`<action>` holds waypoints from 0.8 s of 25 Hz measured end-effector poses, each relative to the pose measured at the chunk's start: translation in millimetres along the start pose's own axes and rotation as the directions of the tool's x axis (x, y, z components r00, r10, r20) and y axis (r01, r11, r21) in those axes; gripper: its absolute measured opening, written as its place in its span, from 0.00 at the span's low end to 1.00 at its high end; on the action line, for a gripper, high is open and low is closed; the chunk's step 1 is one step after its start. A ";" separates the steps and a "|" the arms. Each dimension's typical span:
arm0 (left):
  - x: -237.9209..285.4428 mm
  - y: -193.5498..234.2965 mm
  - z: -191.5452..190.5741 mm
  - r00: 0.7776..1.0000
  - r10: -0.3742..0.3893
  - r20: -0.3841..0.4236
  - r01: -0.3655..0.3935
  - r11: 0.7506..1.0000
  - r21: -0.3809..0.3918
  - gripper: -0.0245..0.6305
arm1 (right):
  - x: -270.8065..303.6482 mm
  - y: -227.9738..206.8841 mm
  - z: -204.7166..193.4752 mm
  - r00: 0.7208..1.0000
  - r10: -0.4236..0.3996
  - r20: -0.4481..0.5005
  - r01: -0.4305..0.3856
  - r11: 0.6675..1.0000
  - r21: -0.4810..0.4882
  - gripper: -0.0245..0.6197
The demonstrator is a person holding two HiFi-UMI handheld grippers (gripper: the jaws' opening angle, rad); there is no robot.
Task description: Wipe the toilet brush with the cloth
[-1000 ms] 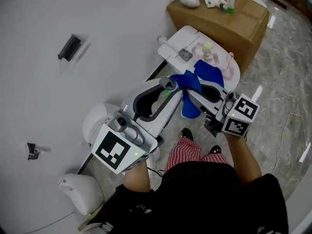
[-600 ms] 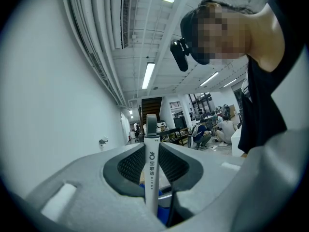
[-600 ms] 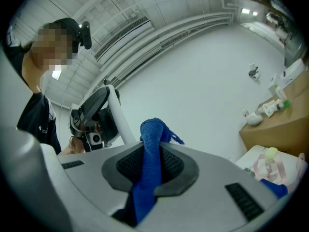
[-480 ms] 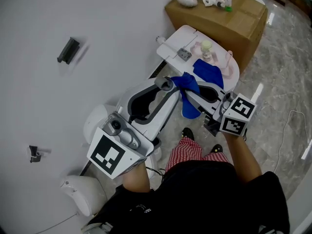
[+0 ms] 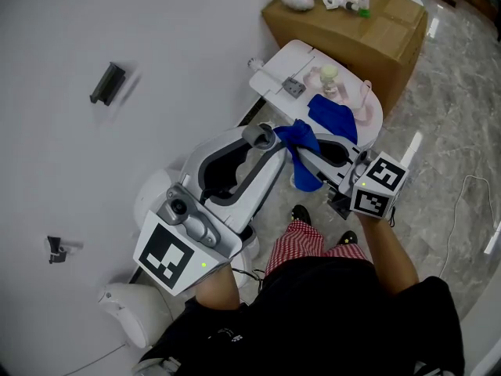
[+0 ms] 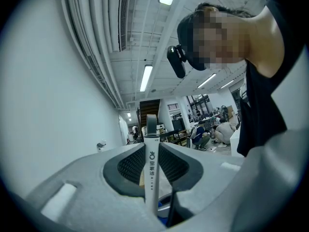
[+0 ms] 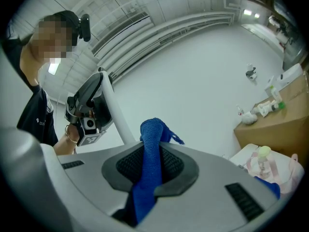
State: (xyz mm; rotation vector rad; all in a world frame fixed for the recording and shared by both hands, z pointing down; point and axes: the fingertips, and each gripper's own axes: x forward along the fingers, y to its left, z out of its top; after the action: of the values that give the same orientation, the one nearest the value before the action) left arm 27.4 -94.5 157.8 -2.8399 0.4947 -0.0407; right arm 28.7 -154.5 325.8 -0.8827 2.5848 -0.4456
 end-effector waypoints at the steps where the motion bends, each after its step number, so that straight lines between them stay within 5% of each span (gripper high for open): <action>1: 0.3 -0.1 0.5 1.000 -0.001 0.002 0.001 1.000 0.001 0.17 | 0.0 -0.8 -1.4 1.000 -0.002 -0.004 0.002 1.000 -0.001 0.14; 20: 1.4 -8.3 17.3 0.999 -0.023 0.048 0.023 1.000 0.006 0.17 | -7.2 -16.1 -41.4 0.990 -0.071 -0.119 0.069 0.997 -0.018 0.14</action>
State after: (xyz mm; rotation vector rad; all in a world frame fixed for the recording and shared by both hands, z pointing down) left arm 32.7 -83.2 143.2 -2.8344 0.4515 0.0223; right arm 24.1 -154.9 370.5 -0.9818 2.6743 -0.5149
